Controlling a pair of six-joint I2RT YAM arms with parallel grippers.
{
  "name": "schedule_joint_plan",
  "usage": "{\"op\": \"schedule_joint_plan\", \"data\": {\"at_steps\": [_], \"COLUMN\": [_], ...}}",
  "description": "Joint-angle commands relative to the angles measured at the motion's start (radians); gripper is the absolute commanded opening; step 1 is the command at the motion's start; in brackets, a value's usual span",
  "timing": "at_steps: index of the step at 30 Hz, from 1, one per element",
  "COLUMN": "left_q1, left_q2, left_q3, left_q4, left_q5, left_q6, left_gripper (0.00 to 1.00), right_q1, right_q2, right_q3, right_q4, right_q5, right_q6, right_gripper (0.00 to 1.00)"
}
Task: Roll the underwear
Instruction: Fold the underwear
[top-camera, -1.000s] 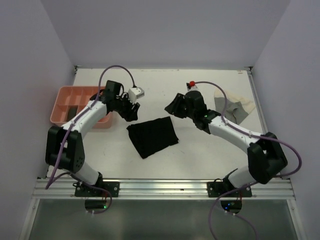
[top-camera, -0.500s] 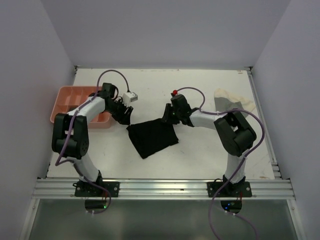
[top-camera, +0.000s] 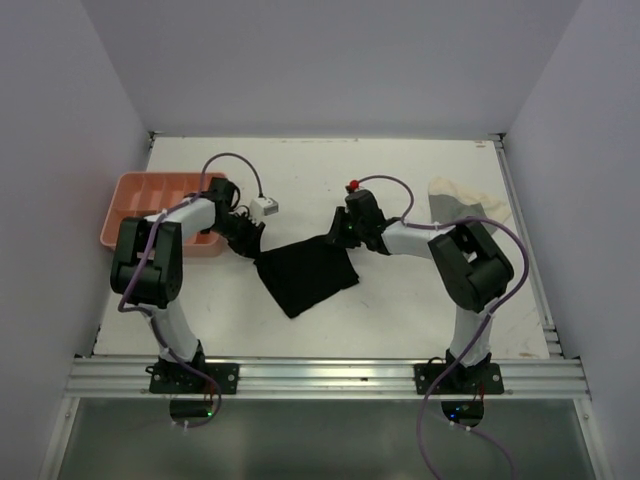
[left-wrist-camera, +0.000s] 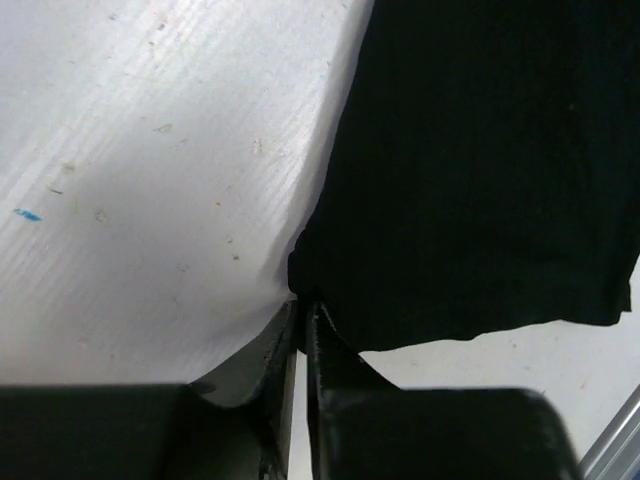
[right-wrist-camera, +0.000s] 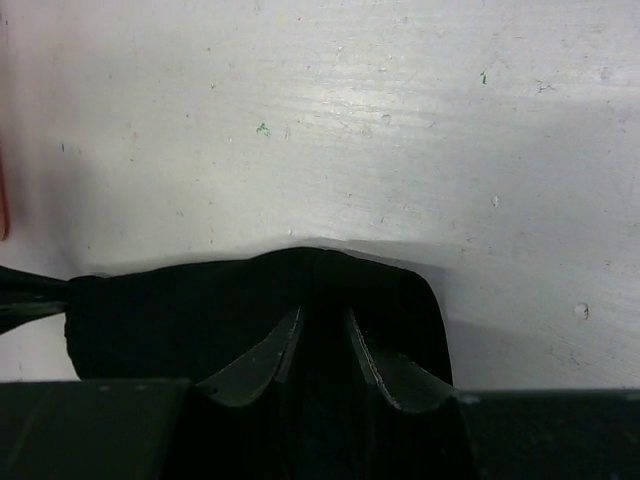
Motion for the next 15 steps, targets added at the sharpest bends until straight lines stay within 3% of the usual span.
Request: {"op": "schedule_joint_plan", "data": {"at_steps": [1,2,11,13,14,15], "left_q1": [0.0,0.001,0.001,0.001,0.001,0.001], "left_q2": [0.038,0.044,0.017,0.001,-0.031,-0.054], "left_q3": [0.024,0.031,0.084,0.107,0.123,0.126], "left_q4": [0.009,0.014,0.054,0.037,0.034,0.052], "left_q5": [0.034,0.028,-0.058,-0.03,0.005,0.02], "left_q6": [0.016,0.014,-0.015,0.003,0.017,0.019], "left_gripper": [0.08,0.0,0.0,0.12,0.31,0.37], "right_q1": [-0.032,-0.039,-0.053,-0.052,-0.052,-0.052], "right_q2": [-0.007,-0.015,-0.142,-0.197,-0.22,-0.252], "right_q3": [-0.069,-0.083,-0.227,-0.261,-0.273,-0.295], "right_q4": [-0.049,-0.048,-0.013,0.026,0.067,0.081], "right_q5": [0.057,0.057,0.034,-0.015,-0.051,-0.061], "right_q6": [0.006,0.009,0.046,0.069,0.077,0.089], "right_gripper": [0.26,0.26,0.26,0.29,0.31,0.32]}}
